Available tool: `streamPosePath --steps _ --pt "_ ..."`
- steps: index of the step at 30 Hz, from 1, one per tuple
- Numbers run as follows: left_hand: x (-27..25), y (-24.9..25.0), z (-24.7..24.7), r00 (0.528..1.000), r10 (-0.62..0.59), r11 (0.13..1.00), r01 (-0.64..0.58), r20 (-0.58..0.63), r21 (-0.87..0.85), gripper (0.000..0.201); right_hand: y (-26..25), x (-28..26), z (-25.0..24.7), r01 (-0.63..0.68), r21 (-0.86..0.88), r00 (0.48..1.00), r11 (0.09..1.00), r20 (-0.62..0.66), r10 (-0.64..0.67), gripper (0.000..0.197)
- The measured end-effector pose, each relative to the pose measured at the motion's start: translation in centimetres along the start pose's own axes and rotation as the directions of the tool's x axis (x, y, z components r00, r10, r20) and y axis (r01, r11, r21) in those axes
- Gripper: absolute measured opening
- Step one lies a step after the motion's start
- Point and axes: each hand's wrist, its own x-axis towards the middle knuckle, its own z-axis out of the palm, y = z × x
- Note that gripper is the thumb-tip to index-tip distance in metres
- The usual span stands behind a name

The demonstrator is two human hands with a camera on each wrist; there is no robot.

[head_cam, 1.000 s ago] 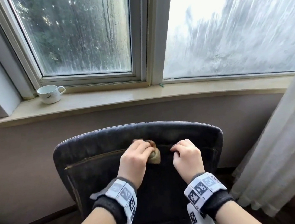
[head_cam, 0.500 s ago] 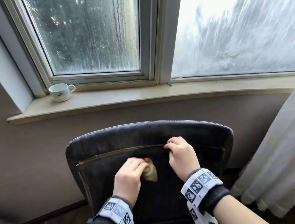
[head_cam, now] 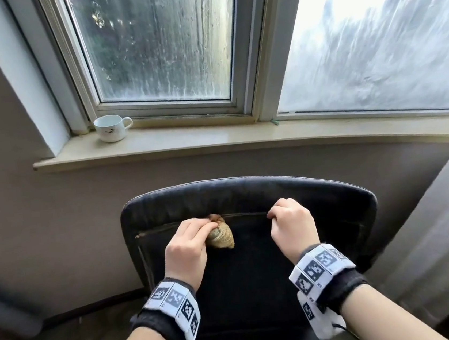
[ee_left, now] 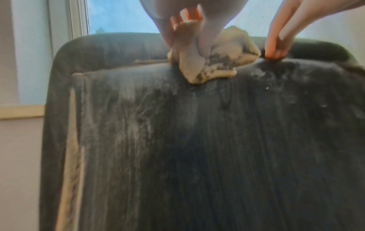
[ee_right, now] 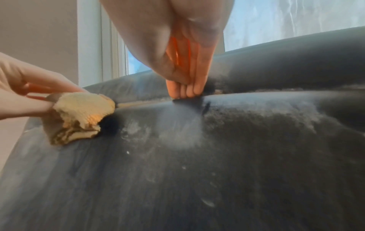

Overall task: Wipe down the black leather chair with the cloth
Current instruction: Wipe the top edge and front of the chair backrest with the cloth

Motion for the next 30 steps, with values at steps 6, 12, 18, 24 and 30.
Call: streamPosePath --steps 6,12,18,24,30 --pt "4.2 0.7 -1.6 0.996 0.081 0.994 -0.085 -0.048 -0.071 0.027 -3.0 1.3 -0.7 0.128 0.123 0.991 0.984 0.014 -0.13 0.019" --pt "0.7 -1.0 -0.6 0.992 0.074 0.997 -0.071 0.102 -0.04 0.031 -3.3 1.9 0.8 0.059 0.158 0.991 0.986 0.113 -0.078 0.019" --pt "-0.3 -1.6 -2.6 0.997 0.069 0.995 -0.066 0.039 -0.075 0.03 -3.4 1.6 0.0 0.032 0.096 0.986 0.995 0.158 -0.047 0.015" --pt "2.3 -3.7 -3.7 0.998 0.035 0.999 -0.034 -0.057 0.018 0.028 -4.4 1.9 -0.3 -0.049 0.052 0.97 0.997 0.24 0.035 0.019" --pt "-4.9 -4.8 -4.6 0.989 -0.128 0.992 0.127 0.072 0.011 0.028 -4.7 2.0 -0.8 -0.067 0.037 0.964 0.997 0.259 0.056 0.02"
